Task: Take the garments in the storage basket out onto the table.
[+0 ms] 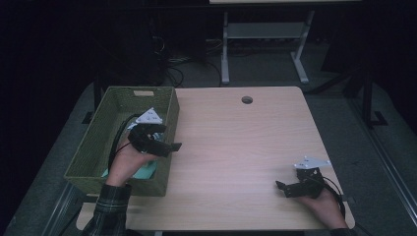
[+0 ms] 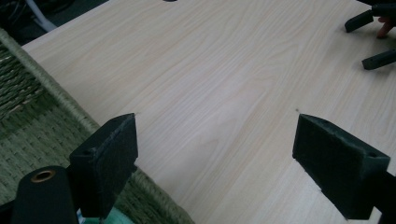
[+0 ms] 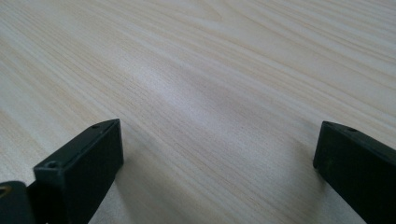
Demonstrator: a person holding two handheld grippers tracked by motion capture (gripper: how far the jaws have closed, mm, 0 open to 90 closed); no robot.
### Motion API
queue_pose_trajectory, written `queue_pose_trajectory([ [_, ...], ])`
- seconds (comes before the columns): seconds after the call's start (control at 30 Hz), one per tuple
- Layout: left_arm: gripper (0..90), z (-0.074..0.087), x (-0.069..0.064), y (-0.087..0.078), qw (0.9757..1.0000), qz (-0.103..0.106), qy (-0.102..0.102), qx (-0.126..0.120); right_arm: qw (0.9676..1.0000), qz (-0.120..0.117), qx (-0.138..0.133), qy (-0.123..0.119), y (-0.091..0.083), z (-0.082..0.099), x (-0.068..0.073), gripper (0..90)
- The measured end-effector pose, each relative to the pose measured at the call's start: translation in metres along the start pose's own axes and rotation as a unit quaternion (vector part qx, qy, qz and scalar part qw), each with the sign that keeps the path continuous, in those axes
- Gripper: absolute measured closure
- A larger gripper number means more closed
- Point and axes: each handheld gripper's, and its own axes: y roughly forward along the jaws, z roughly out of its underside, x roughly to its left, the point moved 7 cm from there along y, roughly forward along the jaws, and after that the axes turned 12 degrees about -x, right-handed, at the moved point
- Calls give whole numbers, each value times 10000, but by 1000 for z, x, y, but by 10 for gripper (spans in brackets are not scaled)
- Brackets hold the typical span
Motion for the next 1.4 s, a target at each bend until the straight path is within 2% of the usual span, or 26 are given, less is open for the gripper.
queue_pose_trajectory([
  [0.37, 136, 4, 11, -10, 9998, -136, -106, -31, 10000, 1, 1, 1, 0, 0, 0, 11],
  [0.63, 136, 8, 23, -22, 9994, -312, -152, -65, 10000, 0, 2, 1, 0, 0, 0, 11],
  [1.4, 139, 25, 53, -42, 9969, -703, -344, -28, 10000, 0, 2, 2, 0, 0, 0, 11],
])
